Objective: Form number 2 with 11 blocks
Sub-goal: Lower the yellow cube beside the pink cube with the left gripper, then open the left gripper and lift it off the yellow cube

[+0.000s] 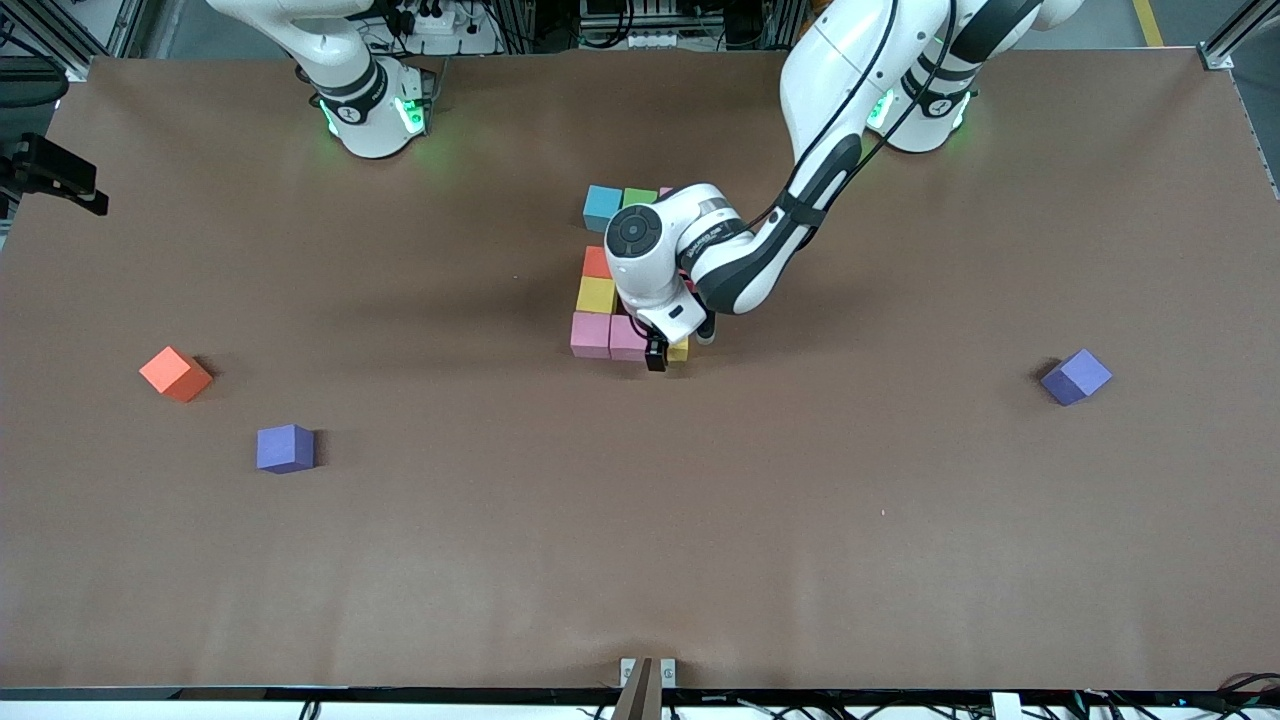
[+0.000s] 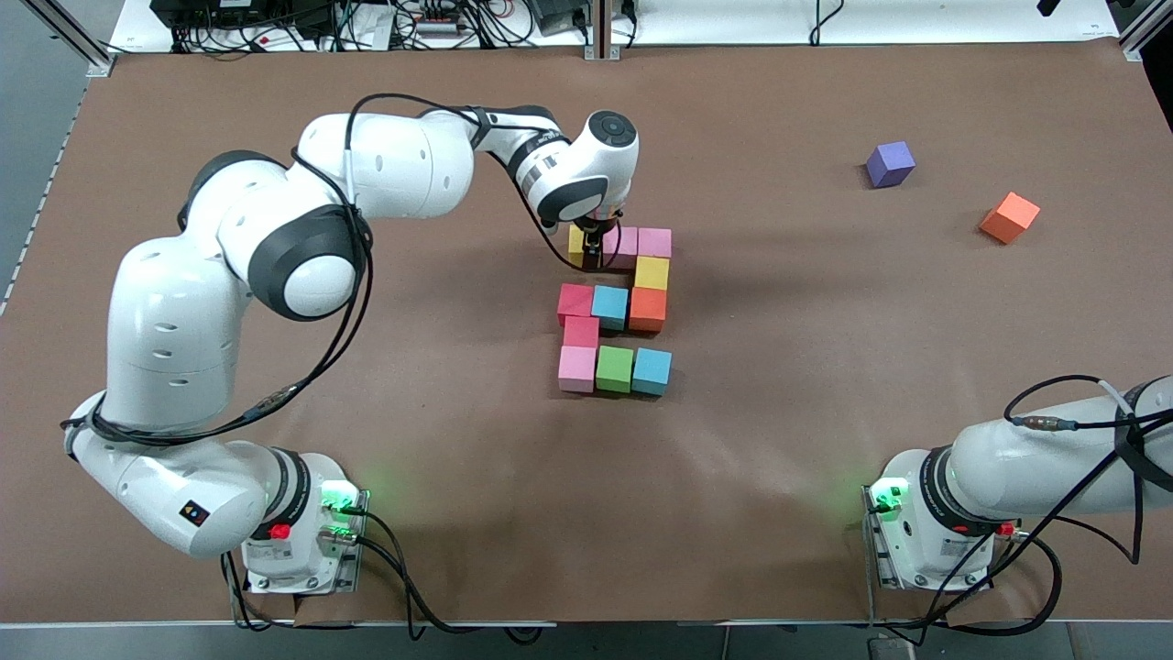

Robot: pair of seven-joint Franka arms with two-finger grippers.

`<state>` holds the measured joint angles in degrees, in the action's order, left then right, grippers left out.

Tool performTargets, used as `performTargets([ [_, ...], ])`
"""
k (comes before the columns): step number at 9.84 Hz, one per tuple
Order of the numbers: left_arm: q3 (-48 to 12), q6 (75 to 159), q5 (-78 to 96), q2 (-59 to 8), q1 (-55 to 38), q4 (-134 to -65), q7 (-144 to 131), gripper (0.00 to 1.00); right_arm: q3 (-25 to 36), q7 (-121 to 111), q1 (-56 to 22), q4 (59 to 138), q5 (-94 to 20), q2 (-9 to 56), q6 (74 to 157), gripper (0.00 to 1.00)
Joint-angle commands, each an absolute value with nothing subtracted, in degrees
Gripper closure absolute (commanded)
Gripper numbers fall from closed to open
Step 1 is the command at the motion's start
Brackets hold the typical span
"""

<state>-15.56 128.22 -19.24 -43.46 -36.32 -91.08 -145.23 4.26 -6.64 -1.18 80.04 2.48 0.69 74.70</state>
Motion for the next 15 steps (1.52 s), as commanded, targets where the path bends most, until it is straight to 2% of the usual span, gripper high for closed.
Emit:
performTargets([
  [1,-15.56,126.74,-20.83,-41.66,-36.13,-91.23,-144.93,0.00,3.87,-6.33,-0.79,78.13,2.55,1.67,73.92,0.00],
  [9,-15.91,125.77,-19.95,-36.31,-35.07,-91.14,-142.83,0.00,4.22,-7.46,0.44,77.26,3.08,1.41,73.74,0.00],
  [12,-16.00,125.25,-19.86,-33.94,-34.37,-91.23,-140.90,0.00,4.57,-19.13,6.13,76.12,1.25,0.79,72.35,0.00],
  [15,-16.00,123.58,-18.55,-30.07,-34.02,-91.23,-132.66,0.00,4.57,-20.13,9.22,71.72,0.62,0.79,68.64,0.00],
])
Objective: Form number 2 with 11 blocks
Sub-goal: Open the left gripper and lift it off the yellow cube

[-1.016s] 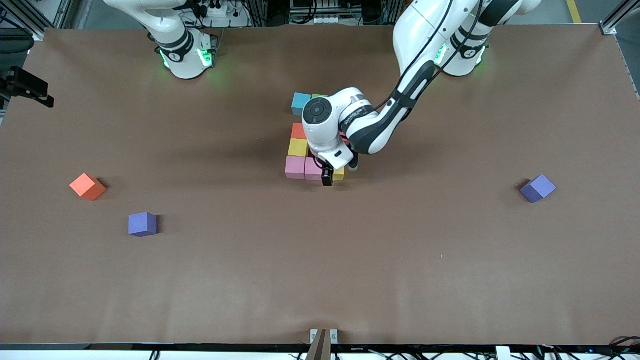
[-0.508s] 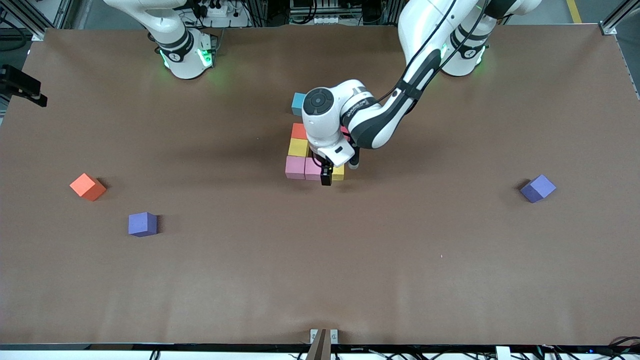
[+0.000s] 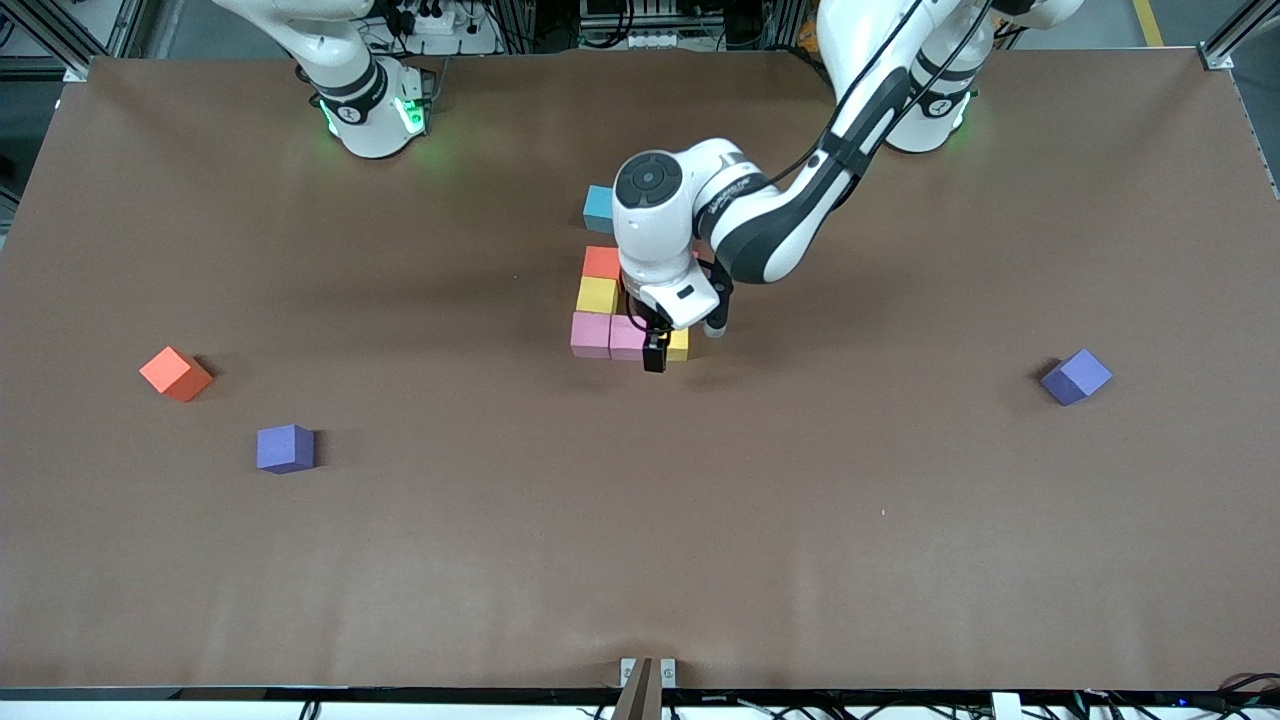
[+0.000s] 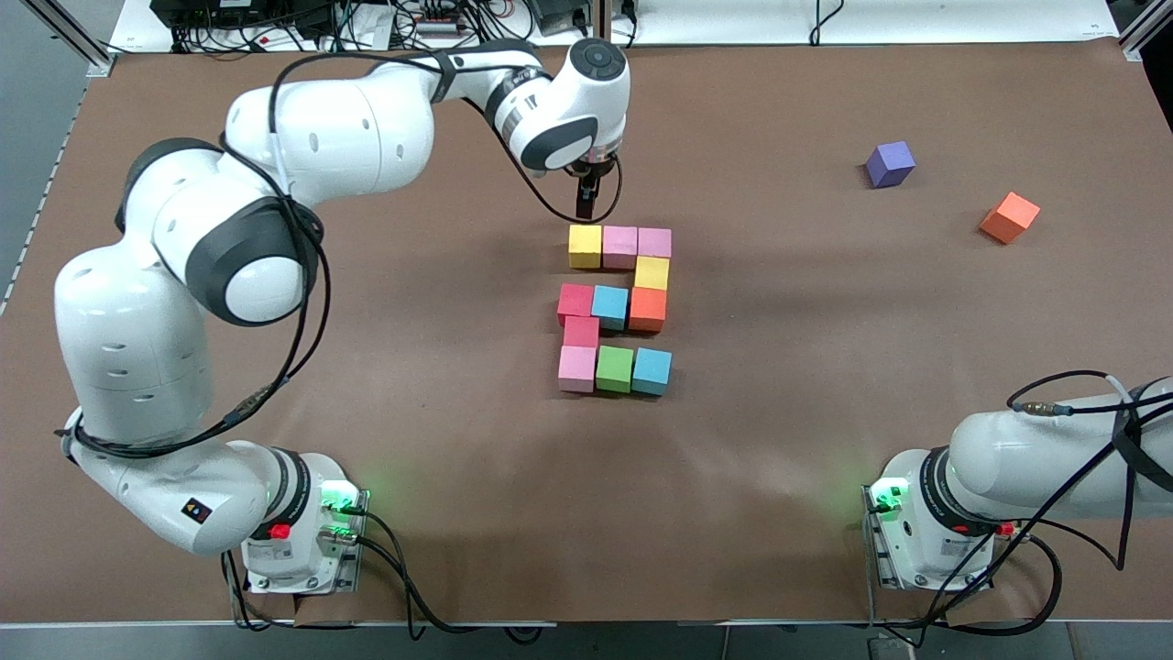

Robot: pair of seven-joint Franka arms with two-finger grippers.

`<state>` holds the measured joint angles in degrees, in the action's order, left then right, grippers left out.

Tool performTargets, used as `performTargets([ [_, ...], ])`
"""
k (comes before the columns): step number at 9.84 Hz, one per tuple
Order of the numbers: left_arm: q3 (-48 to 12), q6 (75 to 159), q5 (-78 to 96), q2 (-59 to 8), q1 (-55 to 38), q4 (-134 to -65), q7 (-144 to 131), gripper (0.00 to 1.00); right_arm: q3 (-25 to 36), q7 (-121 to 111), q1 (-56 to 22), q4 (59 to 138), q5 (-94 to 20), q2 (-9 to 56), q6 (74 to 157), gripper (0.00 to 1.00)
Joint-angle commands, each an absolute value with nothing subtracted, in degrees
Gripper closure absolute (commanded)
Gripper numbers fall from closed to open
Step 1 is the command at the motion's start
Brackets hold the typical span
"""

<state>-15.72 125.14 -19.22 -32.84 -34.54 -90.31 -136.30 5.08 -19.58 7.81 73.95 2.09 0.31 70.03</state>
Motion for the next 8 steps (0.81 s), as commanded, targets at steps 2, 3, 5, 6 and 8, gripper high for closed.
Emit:
performTargets([
  [2,-16.00,120.42,-18.28,-27.26,-32.79,-91.14,-123.71,0.00,4.40,-19.60,8.88,71.98,-1.40,2.97,70.30,0.00],
  [3,-16.00,119.98,-16.89,-25.68,-32.00,-91.06,-119.57,0.00,4.05,-18.64,8.27,72.16,-1.67,3.68,71.18,0.00],
  [5,-15.91,118.49,-16.61,-22.95,-31.12,-91.05,-111.40,0.00,3.87,-9.99,5.82,72.07,-2.29,3.87,71.19,0.00],
  [6,-15.82,117.87,-16.52,-21.90,-30.85,-90.97,-106.75,0.00,3.78,-6.71,5.02,72.07,-2.55,3.69,71.19,0.00],
  [8,-15.73,117.86,-16.52,-19.96,-28.84,-90.97,-98.22,0.00,3.78,-6.15,4.57,71.98,-2.90,3.69,71.19,0.00],
])
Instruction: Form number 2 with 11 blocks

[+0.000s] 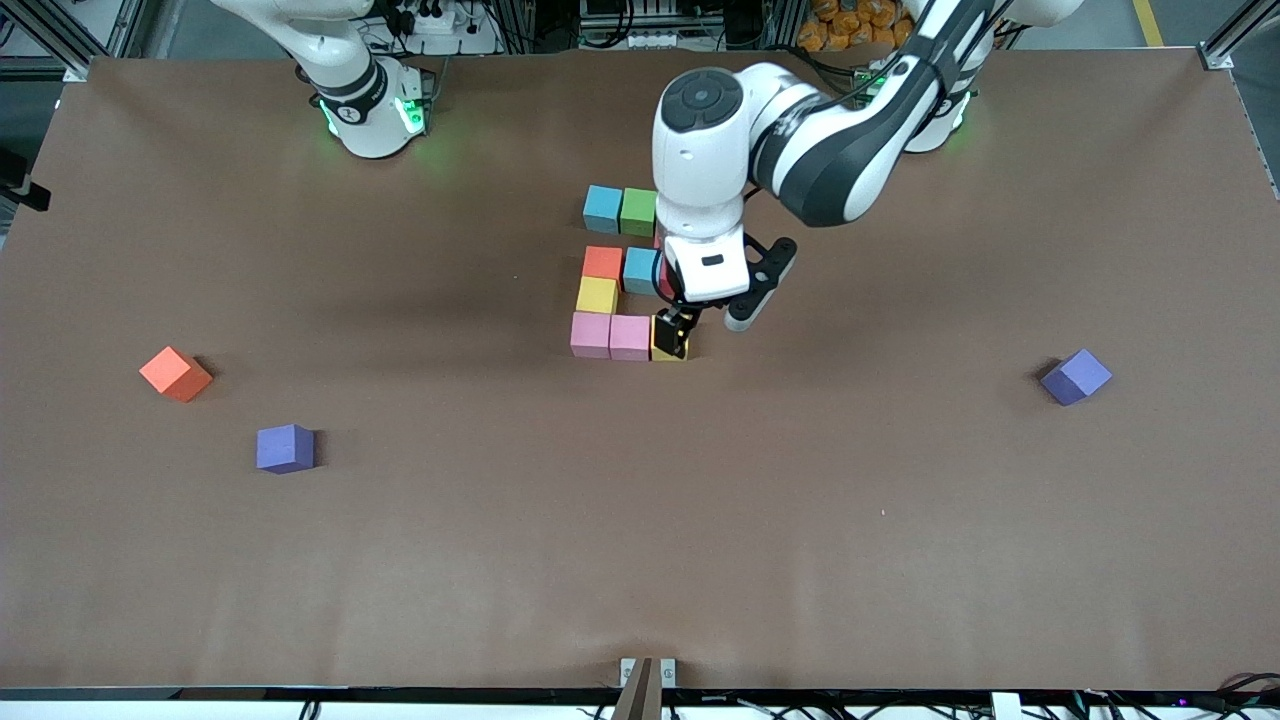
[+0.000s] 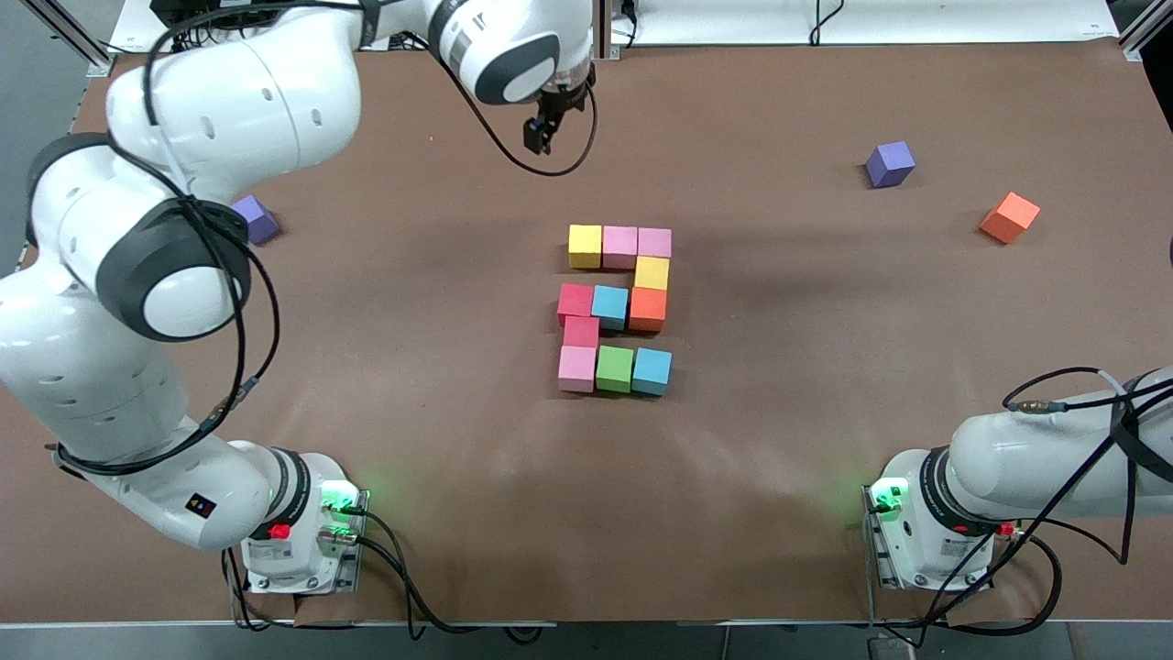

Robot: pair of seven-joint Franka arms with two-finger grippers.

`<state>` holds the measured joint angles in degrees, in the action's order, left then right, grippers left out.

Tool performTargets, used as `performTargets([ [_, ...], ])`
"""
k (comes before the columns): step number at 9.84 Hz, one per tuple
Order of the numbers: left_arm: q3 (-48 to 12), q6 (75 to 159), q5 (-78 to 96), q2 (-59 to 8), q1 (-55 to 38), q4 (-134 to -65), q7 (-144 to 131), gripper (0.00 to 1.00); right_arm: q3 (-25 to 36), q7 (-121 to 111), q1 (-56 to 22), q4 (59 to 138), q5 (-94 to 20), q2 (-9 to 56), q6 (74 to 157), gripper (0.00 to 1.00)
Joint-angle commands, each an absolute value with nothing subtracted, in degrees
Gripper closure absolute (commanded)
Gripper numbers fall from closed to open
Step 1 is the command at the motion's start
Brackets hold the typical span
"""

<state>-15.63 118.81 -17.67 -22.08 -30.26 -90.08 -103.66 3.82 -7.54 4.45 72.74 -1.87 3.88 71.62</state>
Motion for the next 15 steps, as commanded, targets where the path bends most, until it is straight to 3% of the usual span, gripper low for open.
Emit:
performTargets([
  [1,-15.73,117.86,-16.44,-19.08,-27.70,-91.05,-93.91,0.00,3.78,-6.76,4.22,72.07,-2.90,3.69,71.19,0.00],
  [10,-15.56,100.65,-14.59,-9.59,-19.17,-90.97,-58.05,0.00,3.87,0.53,0.88,72.25,-2.11,4.83,71.28,0.00],
  [15,-15.38,96.52,-11.60,-7.56,-13.02,-89.13,-41.44,0.00,3.87,-0.26,0.88,72.16,-2.28,4.83,71.28,0.00],
])
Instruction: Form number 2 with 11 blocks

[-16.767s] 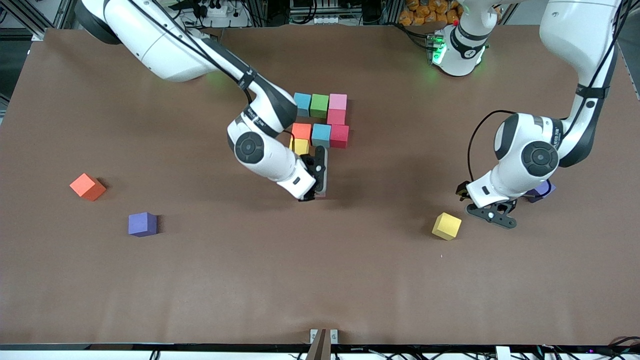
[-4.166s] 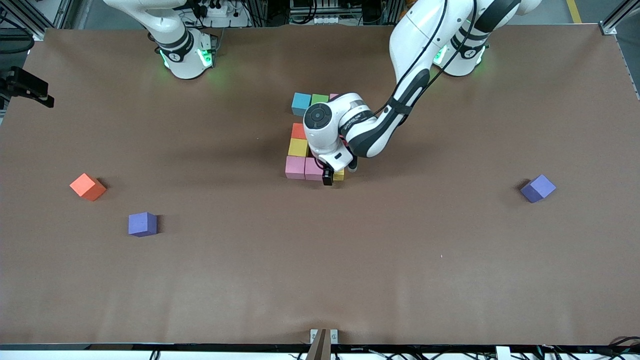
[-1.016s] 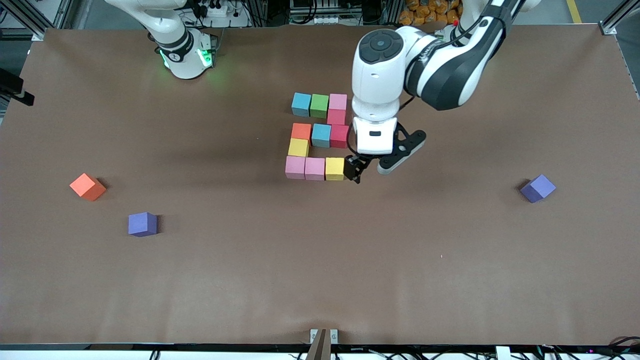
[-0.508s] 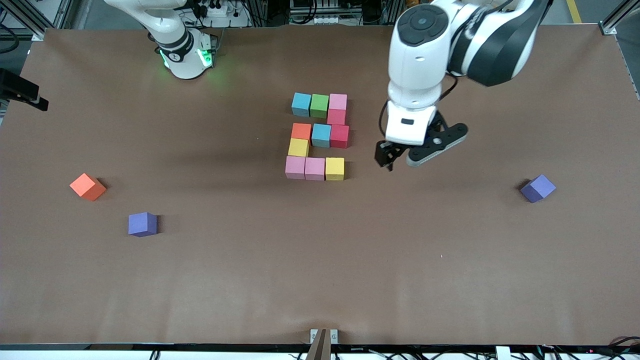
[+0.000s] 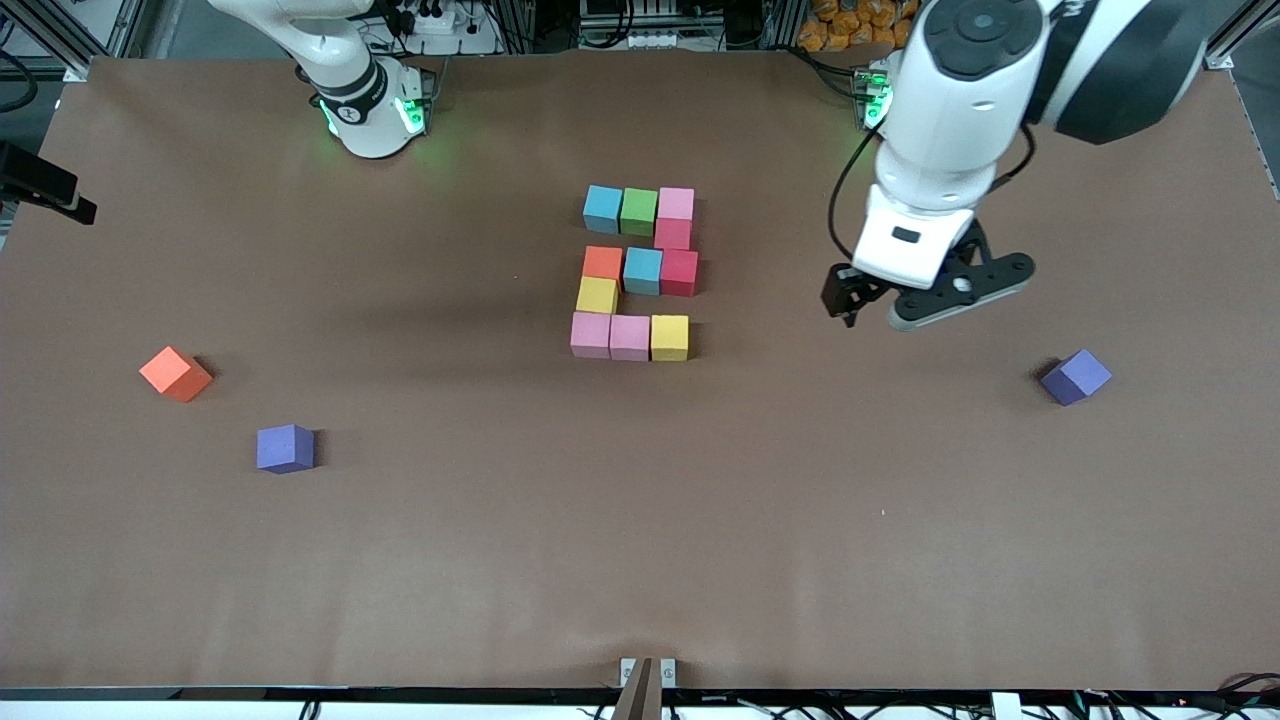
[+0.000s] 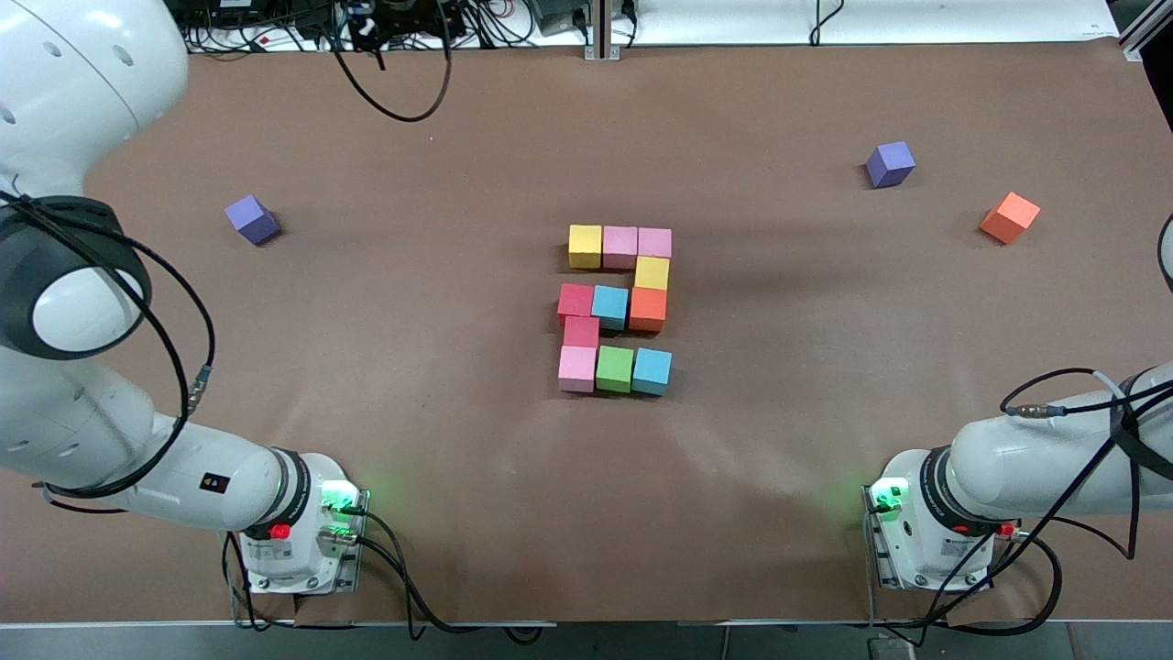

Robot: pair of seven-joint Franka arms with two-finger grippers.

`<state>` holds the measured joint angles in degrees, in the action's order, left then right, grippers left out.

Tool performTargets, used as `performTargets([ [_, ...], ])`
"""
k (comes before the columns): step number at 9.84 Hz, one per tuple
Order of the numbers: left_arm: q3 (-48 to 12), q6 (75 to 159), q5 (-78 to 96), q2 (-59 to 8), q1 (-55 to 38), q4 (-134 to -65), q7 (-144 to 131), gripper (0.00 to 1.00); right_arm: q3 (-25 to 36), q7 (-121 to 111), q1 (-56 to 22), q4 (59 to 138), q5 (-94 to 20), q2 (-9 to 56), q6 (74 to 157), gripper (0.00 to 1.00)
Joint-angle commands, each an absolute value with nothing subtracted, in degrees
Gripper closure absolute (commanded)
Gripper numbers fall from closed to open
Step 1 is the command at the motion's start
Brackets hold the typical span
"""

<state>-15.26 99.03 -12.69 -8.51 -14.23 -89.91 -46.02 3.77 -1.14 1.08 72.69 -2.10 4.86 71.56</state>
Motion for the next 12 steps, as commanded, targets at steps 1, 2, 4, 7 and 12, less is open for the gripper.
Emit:
performTargets([
  [1,-15.29,95.46,-11.95,-7.56,-12.92,-88.77,-36.52,0.00,3.87,-0.26,0.97,72.16,-2.29,4.83,71.28,0.00],
  [2,-15.29,94.32,-11.69,-7.56,-11.53,-88.51,-33.60,0.00,3.87,-0.26,0.79,72.16,-2.29,4.83,71.28,0.00],
  [4,-15.38,90.38,-11.43,-7.38,-9.06,-85.97,-28.16,0.00,3.78,-0.26,0.79,72.16,-2.29,4.83,71.28,0.00],
  [7,-14.51,80.89,-12.13,-5.38,-7.48,-83.67,-21.91,0.00,3.78,-0.18,0.88,72.16,-2.20,4.83,71.28,0.00],
  [12,-12.84,80.59,-7.14,-1.41,0.79,-84.11,-6.53,0.00,3.87,-0.18,0.88,72.16,-2.20,4.83,71.28,0.00],
])
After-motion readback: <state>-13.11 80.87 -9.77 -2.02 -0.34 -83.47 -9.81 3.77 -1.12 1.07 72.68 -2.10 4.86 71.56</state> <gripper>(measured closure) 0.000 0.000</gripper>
